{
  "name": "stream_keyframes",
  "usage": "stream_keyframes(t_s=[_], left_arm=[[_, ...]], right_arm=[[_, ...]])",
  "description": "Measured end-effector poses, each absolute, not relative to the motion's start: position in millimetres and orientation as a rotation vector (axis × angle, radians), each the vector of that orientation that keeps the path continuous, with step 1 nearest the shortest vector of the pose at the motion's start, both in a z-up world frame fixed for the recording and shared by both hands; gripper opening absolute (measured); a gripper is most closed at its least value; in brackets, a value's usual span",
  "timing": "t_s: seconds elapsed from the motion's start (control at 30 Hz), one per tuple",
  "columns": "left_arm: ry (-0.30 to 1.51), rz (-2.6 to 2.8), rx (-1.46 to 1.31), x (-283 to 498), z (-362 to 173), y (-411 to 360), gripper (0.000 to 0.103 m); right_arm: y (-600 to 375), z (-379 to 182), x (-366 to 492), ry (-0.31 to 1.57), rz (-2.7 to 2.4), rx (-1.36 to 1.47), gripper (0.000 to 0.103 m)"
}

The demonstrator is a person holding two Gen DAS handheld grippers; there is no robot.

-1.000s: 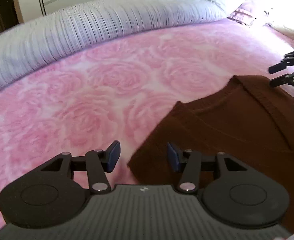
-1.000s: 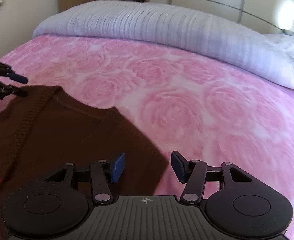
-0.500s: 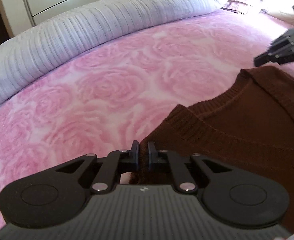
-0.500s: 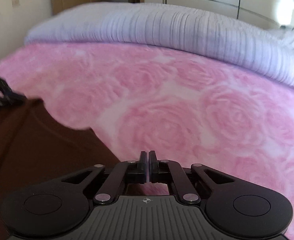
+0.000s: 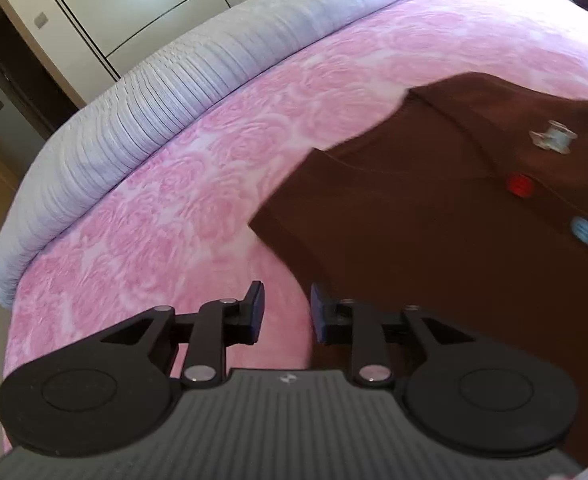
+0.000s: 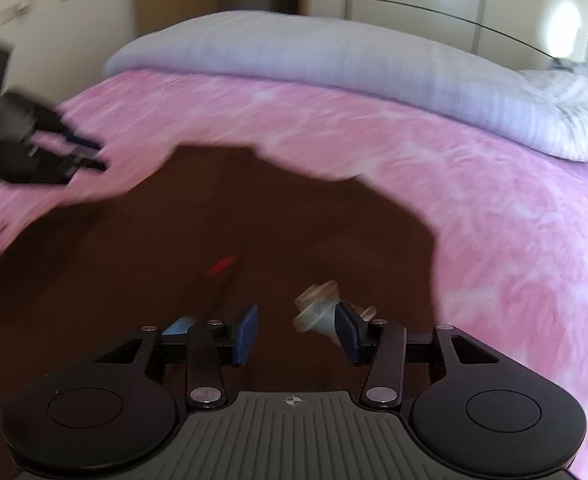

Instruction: Fold clothes

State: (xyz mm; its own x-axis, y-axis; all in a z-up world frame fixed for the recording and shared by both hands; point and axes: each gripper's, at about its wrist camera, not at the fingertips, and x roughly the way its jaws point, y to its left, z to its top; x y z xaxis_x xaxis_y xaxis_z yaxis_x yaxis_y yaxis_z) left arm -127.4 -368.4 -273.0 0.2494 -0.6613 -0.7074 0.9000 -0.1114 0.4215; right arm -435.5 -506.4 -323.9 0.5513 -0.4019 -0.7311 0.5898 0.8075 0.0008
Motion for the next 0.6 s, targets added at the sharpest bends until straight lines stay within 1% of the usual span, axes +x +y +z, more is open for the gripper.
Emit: stream_keyframes(t_s=[0.1,0.23,0.5,0.6], left_arm=[[0.28,-1.362,1.023,-141.5,-268.5,-334.0,0.023],[0.272,-1.37,1.027,-150.2,-270.0,-306.7,0.024],[0.26,-1.387,1.033,-166.4,-273.6,-254.1,0.026],[0.264,-1.4,1.039,-172.6,-277.7,-235.0,0.026]], right_arm=[[-460.8,-328.0,-444.4,0.804,-0.564,0.292,0.047],[-419.8,-332.3,-455.9,0.814,-0.563,0.311,0.047],[-371.1,-336.2,-472.1,0.79,-0.583,0.376,0.047],[-354.3,-343.3,-466.6,0.824,-0.553,0.358,0.047]])
